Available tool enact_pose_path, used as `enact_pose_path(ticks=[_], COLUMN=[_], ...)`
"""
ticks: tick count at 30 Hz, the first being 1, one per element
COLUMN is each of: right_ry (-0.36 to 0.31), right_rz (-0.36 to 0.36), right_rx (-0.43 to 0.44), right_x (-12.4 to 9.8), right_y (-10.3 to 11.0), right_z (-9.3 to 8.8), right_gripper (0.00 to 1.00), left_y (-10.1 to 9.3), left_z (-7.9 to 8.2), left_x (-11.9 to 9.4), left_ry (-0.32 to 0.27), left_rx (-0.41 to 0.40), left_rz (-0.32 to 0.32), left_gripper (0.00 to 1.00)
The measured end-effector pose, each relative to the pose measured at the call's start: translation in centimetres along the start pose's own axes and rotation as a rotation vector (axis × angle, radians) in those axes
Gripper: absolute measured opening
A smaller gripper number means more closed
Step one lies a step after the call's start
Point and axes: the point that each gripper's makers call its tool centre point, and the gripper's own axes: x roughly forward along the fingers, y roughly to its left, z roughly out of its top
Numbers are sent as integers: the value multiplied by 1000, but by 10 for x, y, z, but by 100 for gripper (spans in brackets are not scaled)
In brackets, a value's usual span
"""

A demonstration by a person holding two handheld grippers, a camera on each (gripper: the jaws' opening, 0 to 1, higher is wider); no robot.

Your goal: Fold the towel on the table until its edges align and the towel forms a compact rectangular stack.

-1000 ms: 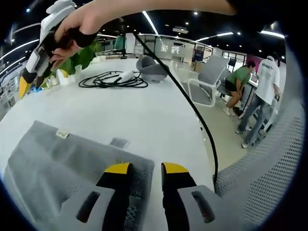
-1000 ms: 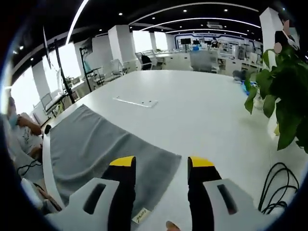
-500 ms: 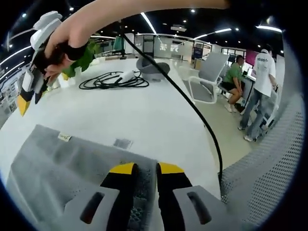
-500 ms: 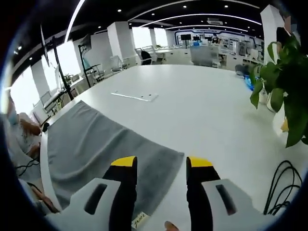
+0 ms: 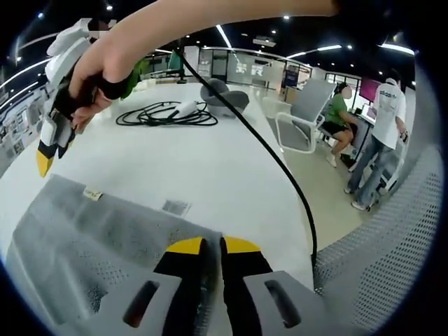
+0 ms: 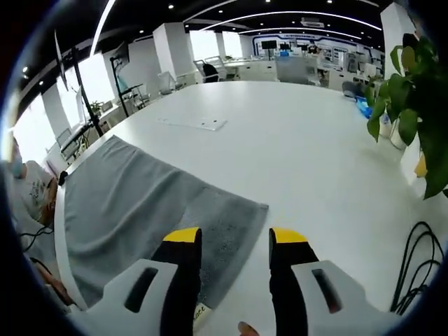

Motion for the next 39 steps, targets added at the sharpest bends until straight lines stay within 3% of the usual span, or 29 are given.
enact_pose_path(ticks=[6,12,18,21,25,28,30,39], right_ry=[14,17,22,29,33,56,63,74], right_rz=[0,-8,-16,-26,-43,-60,-64,-75], right_rx=[-3,4,-3,8,29,23,22,-96], right_x=[-4,4,14,20,24,23,32,33], right_y=[9,1,-4,-8,-12,-8,-16,-11], right_z=[-5,-4,-6,-9,-12,-17,-19,-15], right_gripper=[37,36,31,27,19,19,18,12], left_y=[1,1,-2,-4,-3,-3,-3,-3], left_z=[0,-2,-2,8,13,14,15,15], left_x=[0,0,-2,-7,-12,-15,-16,-18], left_ry=[-4,-9,-29,-81,-105,-123,-127,-128], left_rx=[-31,-143,-177,-215,-245,-269,-272,-287], left_rz=[-12,-42,-45,-52,-48,-40,-36,-20], left_gripper=[7,5,4,4,4,4,4,4])
